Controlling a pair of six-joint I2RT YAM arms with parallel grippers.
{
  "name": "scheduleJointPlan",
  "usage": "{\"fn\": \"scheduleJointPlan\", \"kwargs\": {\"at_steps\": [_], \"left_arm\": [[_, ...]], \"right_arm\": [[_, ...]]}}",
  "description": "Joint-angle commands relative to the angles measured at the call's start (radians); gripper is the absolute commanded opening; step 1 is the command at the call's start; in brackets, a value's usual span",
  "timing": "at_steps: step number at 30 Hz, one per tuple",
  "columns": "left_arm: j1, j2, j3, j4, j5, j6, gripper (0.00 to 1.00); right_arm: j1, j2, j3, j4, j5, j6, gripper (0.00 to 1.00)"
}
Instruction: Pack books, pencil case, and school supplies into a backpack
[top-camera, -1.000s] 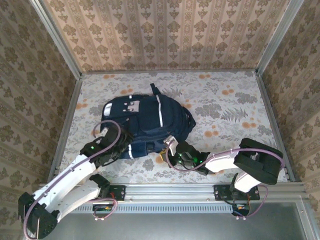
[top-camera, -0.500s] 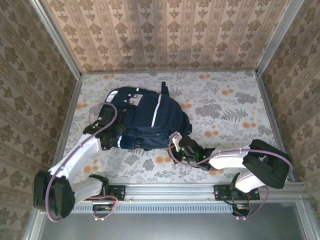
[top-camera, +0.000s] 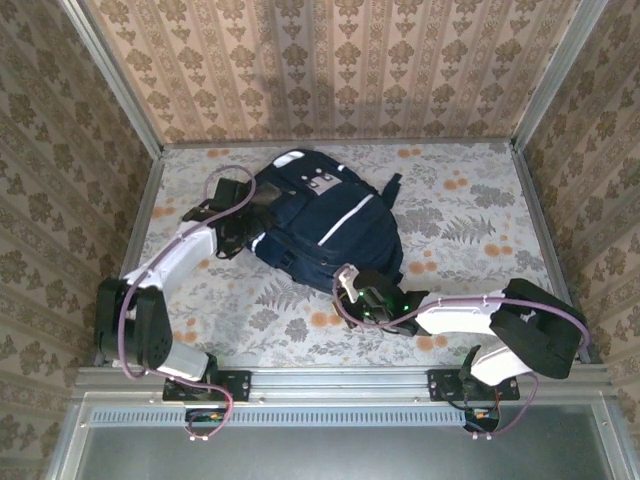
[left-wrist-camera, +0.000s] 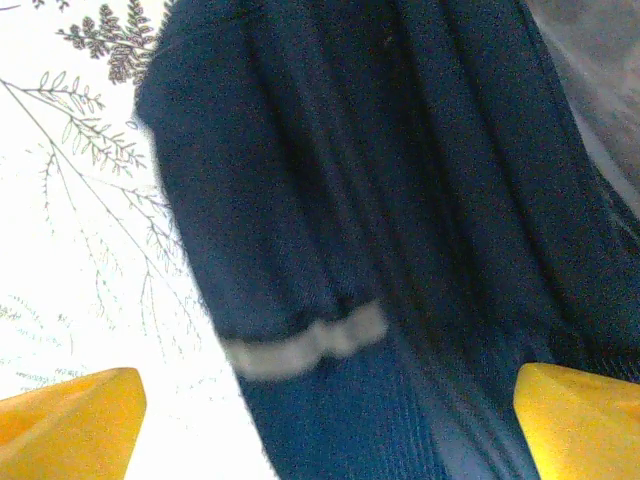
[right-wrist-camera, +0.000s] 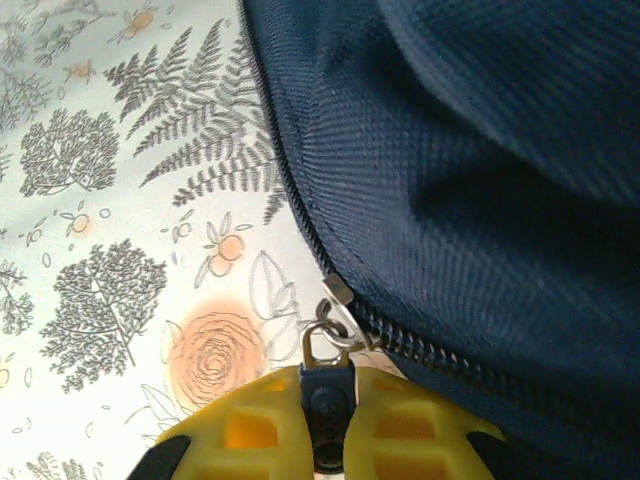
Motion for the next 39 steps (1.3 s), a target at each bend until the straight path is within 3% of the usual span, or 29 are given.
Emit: {"fn": "scheduleJointPlan", "kwargs": {"at_steps": [1, 6, 10, 12, 14, 20, 30, 39], "left_arm": [[0.000, -0.138, -0.072, -0.003, 0.067, -0.006, 0.97], [-0.032, -0.332, -0.295, 0.074, 0.138, -0.143, 0.93], [-0.083, -0.478, -0.481, 0.233, 0.105, -0.260, 0.88], [-0.111, -0.522, -0.555, 0.328, 0.077, -0.299, 0.83], [-0.134, -0.540, -0.600, 0.408, 0.051, -0.312, 0.72], [-0.188, -0.477, -0.647, 0.546, 0.012, -0.288, 0.53], [-0.207, -0.302, -0.702, 0.808, 0.033, -0.284, 0.49], [-0.208, -0.165, -0.620, 0.884, 0.024, -0.195, 0.27]], "right_arm": [[0.031, 0.071, 0.055, -0.007, -0.026, 0.013, 0.00], [0.045, 0.158, 0.137, 0.024, 0.000, 0.059, 0.00], [0.045, 0.181, 0.152, 0.104, -0.009, 0.091, 0.00], [0.043, 0.189, 0.161, 0.123, -0.014, 0.102, 0.00], [0.042, 0.198, 0.173, 0.127, -0.024, 0.113, 0.00], [0.039, 0.218, 0.177, 0.160, -0.068, 0.144, 0.00], [0.025, 0.243, 0.155, 0.237, -0.104, 0.194, 0.00], [0.026, 0.340, 0.202, 0.234, -0.128, 0.236, 0.00]]}}
